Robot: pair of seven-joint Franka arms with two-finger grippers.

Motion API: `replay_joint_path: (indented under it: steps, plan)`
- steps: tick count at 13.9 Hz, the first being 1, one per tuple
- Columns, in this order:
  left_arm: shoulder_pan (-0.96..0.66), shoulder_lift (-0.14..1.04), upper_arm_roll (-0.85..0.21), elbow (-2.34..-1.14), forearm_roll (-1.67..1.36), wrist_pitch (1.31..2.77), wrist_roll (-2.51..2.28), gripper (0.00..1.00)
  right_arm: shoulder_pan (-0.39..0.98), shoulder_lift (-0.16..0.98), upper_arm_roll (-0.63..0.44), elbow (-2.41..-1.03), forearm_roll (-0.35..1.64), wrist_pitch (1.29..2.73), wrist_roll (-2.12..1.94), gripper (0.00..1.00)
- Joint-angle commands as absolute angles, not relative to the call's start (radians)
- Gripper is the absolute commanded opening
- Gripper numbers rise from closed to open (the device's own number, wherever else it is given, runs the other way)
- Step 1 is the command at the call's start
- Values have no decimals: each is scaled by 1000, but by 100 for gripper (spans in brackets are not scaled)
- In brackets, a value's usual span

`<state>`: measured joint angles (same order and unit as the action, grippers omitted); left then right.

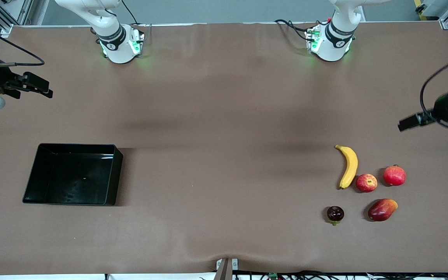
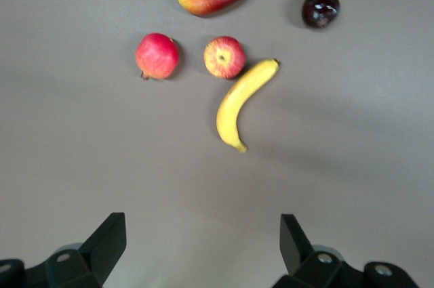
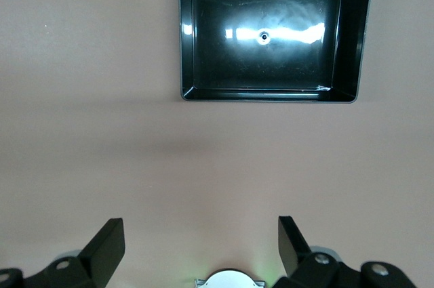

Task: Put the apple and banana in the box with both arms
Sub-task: 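Reach the left gripper to the apple while the right gripper reaches the tray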

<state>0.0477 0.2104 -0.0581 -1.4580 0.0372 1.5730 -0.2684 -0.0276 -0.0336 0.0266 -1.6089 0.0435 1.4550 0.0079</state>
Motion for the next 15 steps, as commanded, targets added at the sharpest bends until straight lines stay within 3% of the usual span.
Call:
replay_joint_path:
  steps: [1,7,10,13,15]
  plan:
    - [66,285,-55,-1385,52,1597,-262,100,-21,-31,26,-1605,40,1460,0,100]
    - [75,435,-55,-1436,55,1715,-469,100,-29,-3,25,-1630,38,1512,-2,100]
    - [87,485,-58,-1521,81,1869,-575,100,-35,12,25,-1693,34,1597,-15,100]
    - [106,498,-57,-1699,81,2136,-612,100,-70,84,23,-1698,34,1630,-38,100]
    - [117,529,-55,-1732,81,2207,-614,100,-106,145,23,-1697,32,1689,-58,100]
